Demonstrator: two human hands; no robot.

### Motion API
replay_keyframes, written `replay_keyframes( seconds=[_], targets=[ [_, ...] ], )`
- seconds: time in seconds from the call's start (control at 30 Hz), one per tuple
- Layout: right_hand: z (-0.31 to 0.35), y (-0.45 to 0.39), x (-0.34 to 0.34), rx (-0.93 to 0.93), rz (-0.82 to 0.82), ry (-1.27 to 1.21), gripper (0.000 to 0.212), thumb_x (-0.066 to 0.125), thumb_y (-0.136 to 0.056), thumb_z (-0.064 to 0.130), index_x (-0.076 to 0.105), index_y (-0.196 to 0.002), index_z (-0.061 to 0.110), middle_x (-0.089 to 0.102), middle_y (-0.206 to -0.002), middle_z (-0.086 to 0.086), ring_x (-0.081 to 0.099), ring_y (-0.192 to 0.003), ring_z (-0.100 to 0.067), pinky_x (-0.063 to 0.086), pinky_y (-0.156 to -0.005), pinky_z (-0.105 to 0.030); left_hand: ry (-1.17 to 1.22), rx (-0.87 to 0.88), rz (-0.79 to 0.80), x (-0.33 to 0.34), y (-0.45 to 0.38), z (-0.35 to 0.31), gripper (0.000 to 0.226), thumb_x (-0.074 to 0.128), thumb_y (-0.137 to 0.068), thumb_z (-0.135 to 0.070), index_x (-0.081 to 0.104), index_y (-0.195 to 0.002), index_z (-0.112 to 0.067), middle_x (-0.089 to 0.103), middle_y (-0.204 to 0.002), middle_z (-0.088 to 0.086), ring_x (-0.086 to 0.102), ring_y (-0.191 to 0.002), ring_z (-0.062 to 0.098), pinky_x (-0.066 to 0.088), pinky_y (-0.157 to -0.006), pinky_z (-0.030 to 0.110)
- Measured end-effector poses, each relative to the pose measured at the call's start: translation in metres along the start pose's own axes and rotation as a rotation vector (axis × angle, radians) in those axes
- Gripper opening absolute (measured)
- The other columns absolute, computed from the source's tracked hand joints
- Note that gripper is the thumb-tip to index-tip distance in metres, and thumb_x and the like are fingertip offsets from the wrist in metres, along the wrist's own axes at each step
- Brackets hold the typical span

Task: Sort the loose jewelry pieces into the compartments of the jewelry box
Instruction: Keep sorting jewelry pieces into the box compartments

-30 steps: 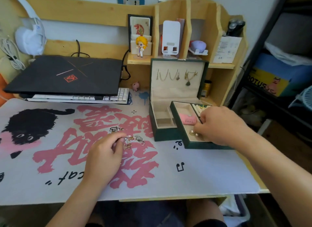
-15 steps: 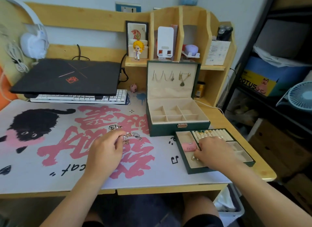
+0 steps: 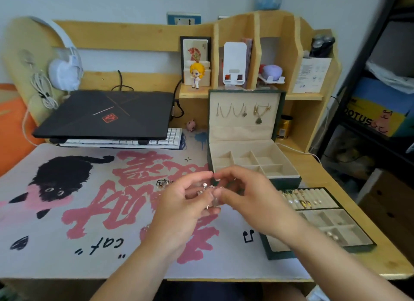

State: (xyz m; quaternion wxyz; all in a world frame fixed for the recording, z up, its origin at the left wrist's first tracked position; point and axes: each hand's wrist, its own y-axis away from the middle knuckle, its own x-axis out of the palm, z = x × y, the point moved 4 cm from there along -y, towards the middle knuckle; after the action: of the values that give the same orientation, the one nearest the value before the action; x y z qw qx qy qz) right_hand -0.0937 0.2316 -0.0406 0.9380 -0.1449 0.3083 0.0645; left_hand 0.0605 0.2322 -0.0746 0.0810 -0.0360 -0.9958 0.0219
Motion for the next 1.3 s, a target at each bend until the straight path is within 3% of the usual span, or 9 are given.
replay_keyframes(
  seconds=[0.33,0.43,0.6,0.73,0.87,1.0,1.1,1.17,1.3],
  targets=[
    [-0.039,-0.070,-0.076,0.157,-0.097,-0.141,0.008,0.073,-0.089,0.012,0.078,-0.090,0.017,0.076,-0.084,0.000,0.068,-0.074,-0.012,0.057,-0.066,-0.020,0.123,-0.254,0.119,0.047,-0.082,-0.020,0.022,0.052,-0.105,-0.006,0.068,-0.120,-0.011,0.079,-0.107,0.016,0.079,-0.094,0.030,0.063,-0.084,0.042],
    [-0.070,-0.110,-0.118,0.211,-0.108,0.166,0.008,0.072,-0.090,0.021,0.076,-0.087,0.027,0.072,-0.084,0.008,0.065,-0.078,-0.005,0.049,-0.065,-0.020,0.031,-0.240,0.083,0.049,-0.101,-0.021,0.017,0.052,-0.106,-0.008,0.064,-0.118,-0.008,0.081,-0.098,0.013,0.080,-0.089,0.028,0.062,-0.081,0.040],
    [-0.139,-0.161,-0.128,0.258,0.248,0.793,0.008,0.067,-0.093,0.029,0.071,-0.087,0.027,0.069,-0.086,0.006,0.065,-0.082,-0.013,0.055,-0.073,-0.029,-0.080,-0.251,0.101,0.048,-0.116,-0.014,0.013,0.053,-0.106,-0.010,0.054,-0.115,-0.001,0.081,-0.096,0.013,0.080,-0.086,0.029,0.063,-0.077,0.039],
    [-0.157,-0.170,-0.106,0.227,0.429,0.892,0.008,0.065,-0.095,0.027,0.072,-0.095,0.023,0.069,-0.090,0.004,0.063,-0.082,-0.015,0.052,-0.070,-0.029,-0.160,-0.250,0.130,0.050,-0.125,-0.013,0.009,0.054,-0.106,-0.011,0.056,-0.111,-0.004,0.081,-0.094,0.011,0.080,-0.086,0.028,0.062,-0.082,0.040],
    [-0.161,-0.172,-0.106,0.179,0.384,0.923,0.011,0.063,-0.095,0.019,0.071,-0.092,0.026,0.062,-0.081,0.010,0.061,-0.078,-0.014,0.042,-0.060,-0.022,-0.171,-0.238,0.107,0.050,-0.133,-0.009,0.009,0.062,-0.101,-0.009,0.064,-0.108,-0.004,0.081,-0.093,0.012,0.079,-0.086,0.029,0.064,-0.081,0.038],
    [-0.136,-0.167,-0.134,0.123,0.136,0.637,0.019,0.066,-0.095,0.023,0.073,-0.112,0.026,0.074,-0.103,0.008,0.068,-0.092,-0.008,0.057,-0.087,-0.030,-0.164,-0.221,0.061,0.053,-0.136,-0.006,0.005,0.070,-0.095,-0.004,0.071,-0.099,-0.003,0.078,-0.090,0.014,0.079,-0.083,0.030,0.065,-0.073,0.034],
    [-0.096,-0.140,-0.127,0.128,0.195,0.136,0.018,0.068,-0.094,0.030,0.071,-0.112,0.029,0.075,-0.095,0.005,0.072,-0.086,-0.010,0.060,-0.078,-0.029,-0.098,-0.206,0.036,0.065,-0.140,-0.008,0.005,0.072,-0.092,-0.002,0.074,-0.097,-0.002,0.074,-0.090,0.014,0.079,-0.077,0.028,0.066,-0.069,0.032],
    [-0.074,-0.123,-0.110,0.095,0.252,0.035,0.023,0.070,-0.093,0.029,0.070,-0.115,0.023,0.075,-0.094,0.000,0.072,-0.084,-0.012,0.059,-0.073,-0.026,-0.039,-0.220,0.052,0.079,-0.143,-0.012,0.007,0.073,-0.091,-0.002,0.074,-0.098,-0.002,0.077,-0.090,0.015,0.079,-0.076,0.026,0.066,-0.070,0.033],
    [-0.069,-0.114,-0.104,0.139,0.094,-0.052,0.017,0.074,-0.089,0.016,0.074,-0.105,0.013,0.077,-0.087,-0.006,0.072,-0.074,-0.011,0.059,-0.071,-0.023,0.074,-0.269,0.055,0.100,-0.146,-0.013,0.005,0.073,-0.093,-0.005,0.073,-0.097,-0.007,0.080,-0.087,0.012,0.078,-0.079,0.023,0.063,-0.072,0.033]
  ],
)
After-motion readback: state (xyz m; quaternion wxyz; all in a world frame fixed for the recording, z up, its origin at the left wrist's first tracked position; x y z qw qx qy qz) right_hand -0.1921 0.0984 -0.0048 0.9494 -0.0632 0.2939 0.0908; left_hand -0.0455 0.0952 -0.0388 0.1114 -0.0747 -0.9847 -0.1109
